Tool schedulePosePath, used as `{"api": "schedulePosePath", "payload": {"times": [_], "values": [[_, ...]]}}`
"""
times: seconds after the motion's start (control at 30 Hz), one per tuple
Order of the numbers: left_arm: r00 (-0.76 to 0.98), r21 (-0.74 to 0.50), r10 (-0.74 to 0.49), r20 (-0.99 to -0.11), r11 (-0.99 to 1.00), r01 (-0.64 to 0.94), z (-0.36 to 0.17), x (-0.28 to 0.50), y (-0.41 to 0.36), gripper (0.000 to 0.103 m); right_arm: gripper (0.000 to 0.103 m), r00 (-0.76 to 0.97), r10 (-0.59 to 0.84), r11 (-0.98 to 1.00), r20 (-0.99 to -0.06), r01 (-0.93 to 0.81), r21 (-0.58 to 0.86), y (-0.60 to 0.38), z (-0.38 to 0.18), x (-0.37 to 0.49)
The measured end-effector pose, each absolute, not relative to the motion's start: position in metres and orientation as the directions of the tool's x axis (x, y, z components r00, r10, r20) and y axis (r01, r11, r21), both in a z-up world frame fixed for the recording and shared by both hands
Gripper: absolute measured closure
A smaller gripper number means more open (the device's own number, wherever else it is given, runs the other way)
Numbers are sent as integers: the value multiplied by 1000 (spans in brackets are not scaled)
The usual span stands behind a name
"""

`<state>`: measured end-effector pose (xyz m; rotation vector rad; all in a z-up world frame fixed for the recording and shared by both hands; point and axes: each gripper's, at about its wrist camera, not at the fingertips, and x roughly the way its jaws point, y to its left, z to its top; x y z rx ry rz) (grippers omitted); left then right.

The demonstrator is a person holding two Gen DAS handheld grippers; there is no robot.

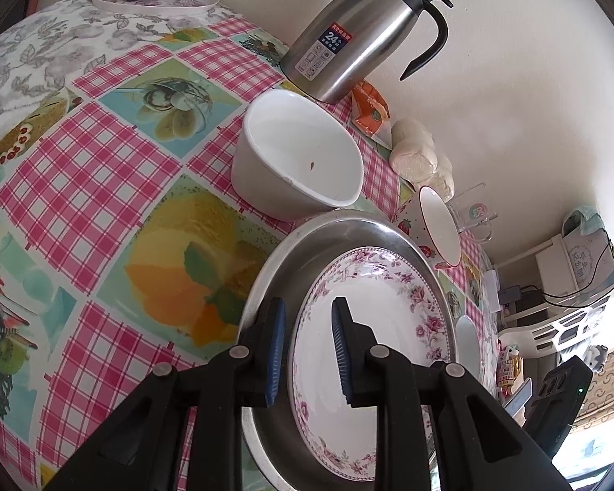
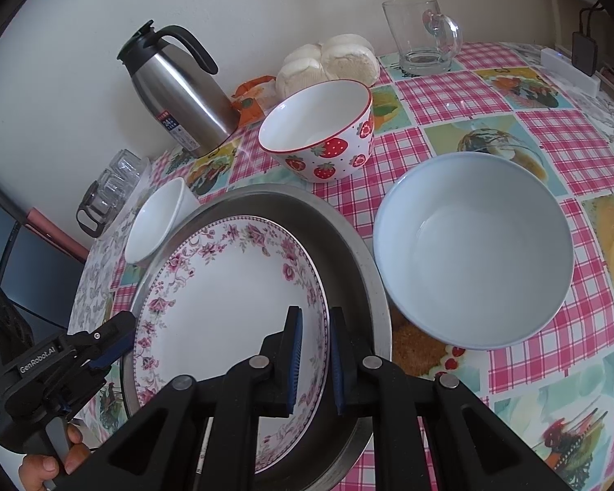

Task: Organize plates and bowls
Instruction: 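Settle the pink-floral plate flat inside the basin with the right tool, then open the right tool, releasing the plate, and lift away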

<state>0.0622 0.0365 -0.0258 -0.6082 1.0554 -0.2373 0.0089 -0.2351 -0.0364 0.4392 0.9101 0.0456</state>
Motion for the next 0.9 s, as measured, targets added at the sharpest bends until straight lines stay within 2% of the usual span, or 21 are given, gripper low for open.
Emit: {"api": "schedulePosePath", "payload": {"times": [0.27,0.37,0.77,0.83,0.87,0.9], "values": [[482,-570,-461,-745,815,-103,-27,62,37,80,87,654,196,908,-730,160,387,-242,-28,3],[481,-570,-461,-745,815,-103,-27,62,37,80,80,666,181,907,-724,171,385,-246,-26,1],[532,-545,-447,-719,838,-32,-6,56,31,79,80,700,201,898,-685,148,415,-248,-15,-6],[548,-515,-423,-721,857,-17,0,53,28,68,80,713,195,903,-674,138,408,-246,-11,-8],[554,-498,-409,-726,867,-13,2,52,27,54,76,718,187,907,-671,136,398,-245,-10,-8],[558,-479,-393,-731,878,-9,4,52,25,46,71,722,177,912,-669,135,387,-244,-8,-9]]}}
